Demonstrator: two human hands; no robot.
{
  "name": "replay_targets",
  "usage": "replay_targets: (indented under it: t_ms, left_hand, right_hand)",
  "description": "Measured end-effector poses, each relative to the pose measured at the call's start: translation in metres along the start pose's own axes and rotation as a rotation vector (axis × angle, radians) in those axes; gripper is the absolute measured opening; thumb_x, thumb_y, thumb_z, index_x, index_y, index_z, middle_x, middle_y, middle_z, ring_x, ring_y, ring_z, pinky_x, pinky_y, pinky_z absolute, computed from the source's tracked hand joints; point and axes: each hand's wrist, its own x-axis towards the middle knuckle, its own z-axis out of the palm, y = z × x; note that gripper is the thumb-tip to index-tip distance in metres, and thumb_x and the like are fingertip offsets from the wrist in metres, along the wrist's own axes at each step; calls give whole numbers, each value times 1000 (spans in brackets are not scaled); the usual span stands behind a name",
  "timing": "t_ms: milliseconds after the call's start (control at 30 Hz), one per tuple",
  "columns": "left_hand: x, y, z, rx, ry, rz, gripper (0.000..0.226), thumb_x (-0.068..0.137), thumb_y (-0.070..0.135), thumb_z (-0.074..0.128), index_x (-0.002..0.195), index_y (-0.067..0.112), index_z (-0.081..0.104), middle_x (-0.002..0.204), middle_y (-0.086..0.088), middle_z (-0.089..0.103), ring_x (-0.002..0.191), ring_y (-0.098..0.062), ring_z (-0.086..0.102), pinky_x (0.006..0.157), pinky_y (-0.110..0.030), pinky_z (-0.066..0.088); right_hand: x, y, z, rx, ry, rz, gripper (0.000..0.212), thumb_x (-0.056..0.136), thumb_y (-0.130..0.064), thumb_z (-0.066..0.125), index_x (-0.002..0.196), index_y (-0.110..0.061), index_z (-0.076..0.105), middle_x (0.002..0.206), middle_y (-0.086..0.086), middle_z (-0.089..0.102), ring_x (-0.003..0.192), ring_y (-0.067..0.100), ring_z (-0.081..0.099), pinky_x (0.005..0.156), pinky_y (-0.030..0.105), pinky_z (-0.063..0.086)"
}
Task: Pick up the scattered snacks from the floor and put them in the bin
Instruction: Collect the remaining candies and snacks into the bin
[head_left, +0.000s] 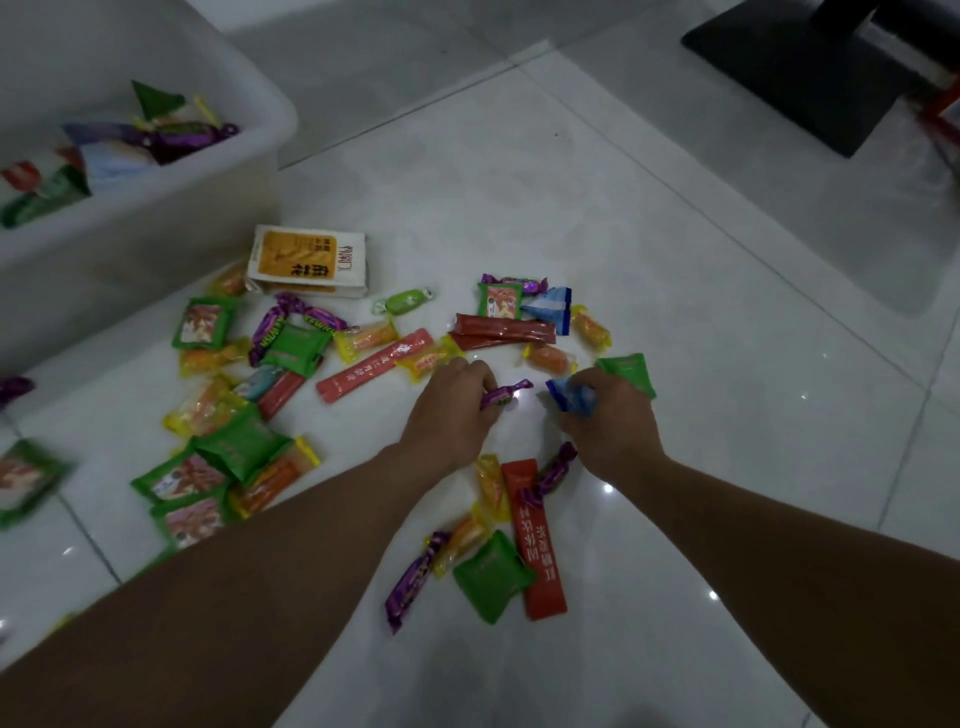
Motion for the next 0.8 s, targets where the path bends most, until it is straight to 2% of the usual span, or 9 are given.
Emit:
replay_targets:
  t_ms: [133,300,400,600,633,700,733,800]
  left_hand:
    - [-2,-8,-7,-104,51,-43,11,89,19,64,90,12,56,93,-6,53,84,-18,49,70,-29,41]
    - [-13,-14,-23,-141,37,-67,12,88,16,65,94,11,56,94,-7,58,83,-21,53,75,-35,45]
    - [-19,-13,-37,-153,66,-49,13,88,14,65,92,14,54,92,-6,58,82,-20,52,74,-34,44]
    - [-29,-13,-79,-118,192,-66,14,87,20,67,88,14,54,89,-10,65,85,-27,60,78,-39,49]
    - [-32,-14,-89,-116,221,-75,15,87,21,66,87,14,54,88,-10,65,85,-28,60,76,-39,49]
    - [-39,-18,-112,-101,280,-86,14,88,21,65,90,12,54,89,-11,65,85,-28,60,74,-39,48]
    - [-42,-20,-126,-78,308,-85,13,88,20,63,91,11,54,89,-11,65,85,-29,60,75,-40,48]
    - [-49,-24,-158,-27,365,-79,13,89,20,62,94,10,54,89,-10,65,86,-28,59,75,-39,47]
  right_hand:
    - [-3,-5,11,14,-25,34,27,87,-13,64,114,-11,64,109,12,62,95,26,60,77,34,52]
    - [-15,-10,13,83,-2,-5,5,84,-5,65,85,-5,70,83,11,66,79,24,61,65,30,48]
    - [-24,-23,10,127,20,-27,8,87,-6,62,86,-9,70,81,10,64,76,23,59,66,31,47]
    - [-41,-74,-4,164,105,-172,12,92,-9,57,86,-5,67,81,9,63,75,22,57,68,36,49]
    - [-43,-85,-5,179,115,-206,17,93,-9,55,80,-8,66,76,7,62,72,20,56,64,35,47]
    - [-47,-111,-9,193,132,-278,35,94,-9,53,61,-19,51,62,0,49,63,17,47,58,33,36]
    - [-48,-124,-11,213,135,-305,37,94,-8,53,58,-17,44,59,0,43,61,16,42,57,31,30]
    - [-50,-152,-16,235,144,-360,30,91,-7,54,63,-9,45,58,5,41,58,17,38,55,33,22]
